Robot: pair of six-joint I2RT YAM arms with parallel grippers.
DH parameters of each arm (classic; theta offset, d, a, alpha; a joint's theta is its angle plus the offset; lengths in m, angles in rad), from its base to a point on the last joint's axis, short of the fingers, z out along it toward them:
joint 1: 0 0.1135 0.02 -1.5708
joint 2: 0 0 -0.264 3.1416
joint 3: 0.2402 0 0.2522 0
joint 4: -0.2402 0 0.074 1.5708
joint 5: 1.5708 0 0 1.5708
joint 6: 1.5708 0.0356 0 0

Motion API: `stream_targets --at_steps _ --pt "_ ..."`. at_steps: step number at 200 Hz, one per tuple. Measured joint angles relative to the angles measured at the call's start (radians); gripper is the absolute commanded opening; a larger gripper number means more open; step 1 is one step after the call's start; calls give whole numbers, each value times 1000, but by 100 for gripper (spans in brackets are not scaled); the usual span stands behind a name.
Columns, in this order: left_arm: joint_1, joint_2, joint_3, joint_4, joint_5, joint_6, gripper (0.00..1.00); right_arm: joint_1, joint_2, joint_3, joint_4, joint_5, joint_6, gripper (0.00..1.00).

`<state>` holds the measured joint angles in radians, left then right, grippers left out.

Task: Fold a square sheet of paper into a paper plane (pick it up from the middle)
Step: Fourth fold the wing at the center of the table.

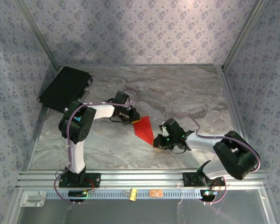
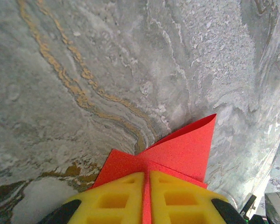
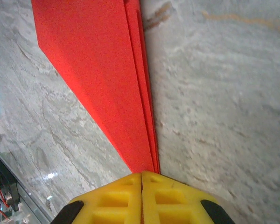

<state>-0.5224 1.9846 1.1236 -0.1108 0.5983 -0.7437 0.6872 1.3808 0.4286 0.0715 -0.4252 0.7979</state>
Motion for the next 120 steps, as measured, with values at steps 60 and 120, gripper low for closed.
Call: stream_targets --at_steps 60,120 --pt "0 0 0 0 0 2 13 -2 -111 -64 -51 -3 18 9" --pt "0 0 0 0 0 3 13 -7 -75 104 -34 -8 48 9"
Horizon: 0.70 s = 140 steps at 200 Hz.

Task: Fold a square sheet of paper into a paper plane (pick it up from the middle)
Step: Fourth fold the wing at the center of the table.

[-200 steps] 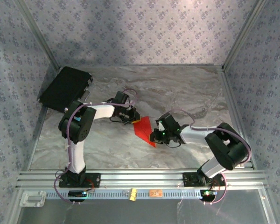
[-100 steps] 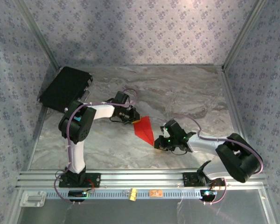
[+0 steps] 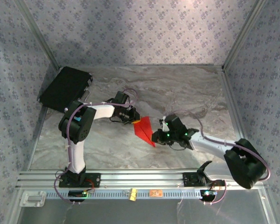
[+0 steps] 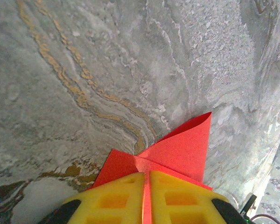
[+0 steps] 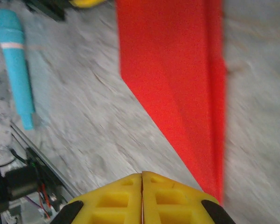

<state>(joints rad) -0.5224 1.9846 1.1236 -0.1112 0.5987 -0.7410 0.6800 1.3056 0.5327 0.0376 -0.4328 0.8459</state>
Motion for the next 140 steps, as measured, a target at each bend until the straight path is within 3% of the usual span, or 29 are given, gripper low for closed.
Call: stream_targets --at_steps 54,140 --pt "0 0 0 0 0 0 13 8 162 5 76 3 16 9" --pt "-1 1 0 -17 22 1 13 33 58 -199 214 15 60 9"
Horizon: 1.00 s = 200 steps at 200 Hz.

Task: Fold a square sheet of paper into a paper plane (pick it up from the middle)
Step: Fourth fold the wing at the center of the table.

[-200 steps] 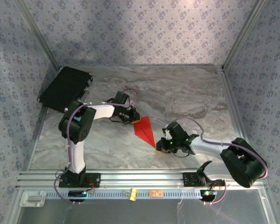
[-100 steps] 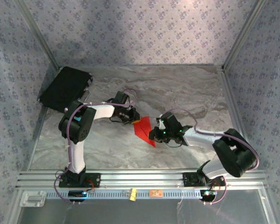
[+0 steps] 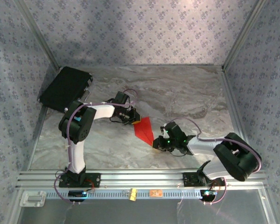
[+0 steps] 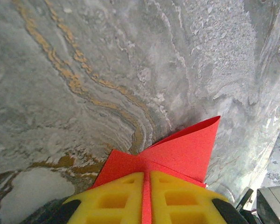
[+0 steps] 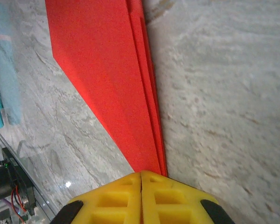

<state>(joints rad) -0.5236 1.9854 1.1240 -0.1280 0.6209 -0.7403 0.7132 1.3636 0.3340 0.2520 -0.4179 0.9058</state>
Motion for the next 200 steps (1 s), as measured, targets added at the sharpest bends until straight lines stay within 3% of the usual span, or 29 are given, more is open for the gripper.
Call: stream_targets --at_steps 69,120,200 --pt "0 0 1 -2 -1 2 13 5 -150 -38 -160 25 1 10" --pt "0 0 1 -3 -1 8 13 6 -317 -31 -345 168 33 18" --pt "0 -1 1 -3 -4 7 13 8 -306 39 -373 206 48 19"
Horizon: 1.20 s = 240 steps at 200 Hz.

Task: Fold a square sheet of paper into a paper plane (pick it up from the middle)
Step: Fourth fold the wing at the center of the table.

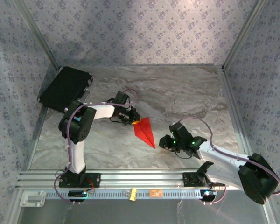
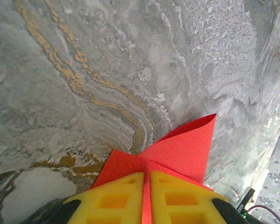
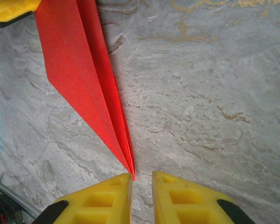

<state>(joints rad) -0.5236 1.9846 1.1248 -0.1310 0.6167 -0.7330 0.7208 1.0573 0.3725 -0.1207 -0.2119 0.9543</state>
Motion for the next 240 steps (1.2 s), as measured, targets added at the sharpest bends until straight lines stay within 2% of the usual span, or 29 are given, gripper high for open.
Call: stream_targets --at_steps 72,138,240 --pt "0 0 0 -1 0 1 13 0 27 1 118 -32 63 28" --pt "0 0 0 -1 0 1 13 6 156 18 156 -80 109 32" --pt "0 0 0 -1 0 1 13 10 171 19 178 -103 120 39"
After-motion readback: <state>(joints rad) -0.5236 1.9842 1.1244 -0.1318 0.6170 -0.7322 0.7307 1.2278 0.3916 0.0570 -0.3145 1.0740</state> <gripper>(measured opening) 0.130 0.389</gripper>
